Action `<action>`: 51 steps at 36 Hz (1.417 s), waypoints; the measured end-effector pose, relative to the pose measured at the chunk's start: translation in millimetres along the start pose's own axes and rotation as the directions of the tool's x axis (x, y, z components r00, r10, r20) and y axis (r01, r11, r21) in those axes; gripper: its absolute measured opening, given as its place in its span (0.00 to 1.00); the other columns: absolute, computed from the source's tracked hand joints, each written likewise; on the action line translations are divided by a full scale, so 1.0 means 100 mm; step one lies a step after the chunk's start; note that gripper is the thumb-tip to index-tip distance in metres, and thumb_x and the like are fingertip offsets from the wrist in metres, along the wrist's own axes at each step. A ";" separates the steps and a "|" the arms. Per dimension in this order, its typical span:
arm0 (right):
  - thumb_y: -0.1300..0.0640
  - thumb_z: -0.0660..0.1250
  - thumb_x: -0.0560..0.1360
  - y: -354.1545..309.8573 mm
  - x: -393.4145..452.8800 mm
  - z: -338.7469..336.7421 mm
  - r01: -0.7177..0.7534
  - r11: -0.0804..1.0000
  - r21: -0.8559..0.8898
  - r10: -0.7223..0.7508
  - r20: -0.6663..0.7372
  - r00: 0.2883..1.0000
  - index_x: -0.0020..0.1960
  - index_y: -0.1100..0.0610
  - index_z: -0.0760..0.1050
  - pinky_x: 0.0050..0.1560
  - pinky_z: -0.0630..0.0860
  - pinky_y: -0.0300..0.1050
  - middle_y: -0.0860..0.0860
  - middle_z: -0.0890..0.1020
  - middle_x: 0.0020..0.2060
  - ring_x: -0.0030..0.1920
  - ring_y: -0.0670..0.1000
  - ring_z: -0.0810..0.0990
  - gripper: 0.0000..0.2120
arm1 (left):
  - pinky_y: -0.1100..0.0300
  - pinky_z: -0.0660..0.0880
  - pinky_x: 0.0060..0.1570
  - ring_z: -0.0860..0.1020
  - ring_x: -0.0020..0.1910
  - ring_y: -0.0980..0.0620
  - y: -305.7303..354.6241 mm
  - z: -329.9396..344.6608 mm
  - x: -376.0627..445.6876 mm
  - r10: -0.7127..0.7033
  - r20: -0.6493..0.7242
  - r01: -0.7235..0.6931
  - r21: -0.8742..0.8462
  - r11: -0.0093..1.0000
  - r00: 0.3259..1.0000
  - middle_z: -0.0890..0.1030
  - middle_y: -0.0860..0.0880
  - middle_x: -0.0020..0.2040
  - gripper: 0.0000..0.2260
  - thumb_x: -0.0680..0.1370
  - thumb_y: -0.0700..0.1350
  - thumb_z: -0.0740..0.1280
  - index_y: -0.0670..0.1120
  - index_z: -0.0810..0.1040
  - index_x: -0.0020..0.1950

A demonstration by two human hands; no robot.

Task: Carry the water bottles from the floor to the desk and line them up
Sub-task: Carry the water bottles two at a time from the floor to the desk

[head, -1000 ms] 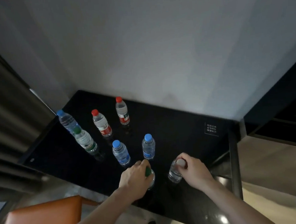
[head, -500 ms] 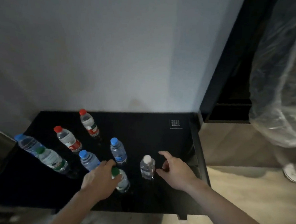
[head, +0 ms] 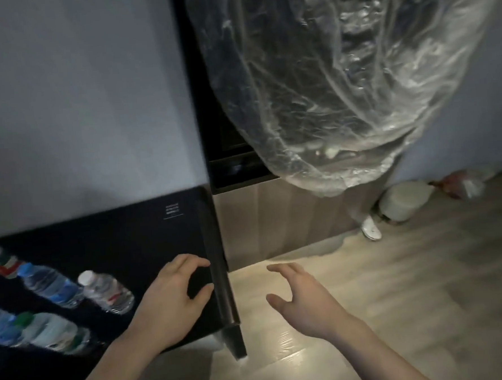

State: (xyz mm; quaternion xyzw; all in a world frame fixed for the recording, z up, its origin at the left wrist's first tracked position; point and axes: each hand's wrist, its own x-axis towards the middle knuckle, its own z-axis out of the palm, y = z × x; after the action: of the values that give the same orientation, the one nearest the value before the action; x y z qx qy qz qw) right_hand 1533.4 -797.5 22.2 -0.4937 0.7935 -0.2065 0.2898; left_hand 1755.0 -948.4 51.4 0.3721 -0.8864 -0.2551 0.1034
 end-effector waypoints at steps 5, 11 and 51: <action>0.45 0.67 0.79 0.77 -0.40 -0.51 -0.115 0.993 0.031 0.118 -0.078 0.990 0.77 0.45 0.66 0.73 0.65 0.41 0.40 0.68 0.73 0.73 0.45 0.68 0.27 | 0.64 0.70 0.62 0.68 0.63 0.65 0.80 0.49 0.30 0.126 0.086 -0.129 0.029 0.991 0.988 0.66 0.68 0.63 0.17 0.78 0.56 0.68 0.61 0.71 0.67; 0.45 0.67 0.80 1.55 -0.69 -1.06 -0.234 0.970 0.068 0.242 -0.165 0.956 0.77 0.45 0.65 0.74 0.62 0.39 0.41 0.65 0.76 0.76 0.46 0.65 0.28 | 0.66 0.65 0.65 0.65 0.66 0.65 1.62 0.96 0.81 0.260 0.189 -0.281 0.096 0.955 0.947 0.64 0.68 0.66 0.19 0.79 0.58 0.65 0.61 0.69 0.69; 0.51 0.72 0.77 6.88 -1.71 -5.62 -0.594 0.753 0.284 0.651 -0.454 0.608 0.75 0.54 0.71 0.73 0.58 0.34 0.52 0.70 0.74 0.76 0.51 0.68 0.27 | 0.63 0.63 0.68 0.69 0.70 0.54 7.93 4.96 4.42 0.699 0.451 -0.767 -0.050 0.640 0.555 0.68 0.57 0.71 0.21 0.76 0.57 0.67 0.55 0.72 0.68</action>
State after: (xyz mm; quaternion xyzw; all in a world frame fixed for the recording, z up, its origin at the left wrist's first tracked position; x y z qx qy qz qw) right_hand 762.3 -325.4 63.5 -0.0944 0.9506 -0.2607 0.1396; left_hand 778.4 -607.0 47.2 -0.0913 -0.9762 -0.1951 -0.0265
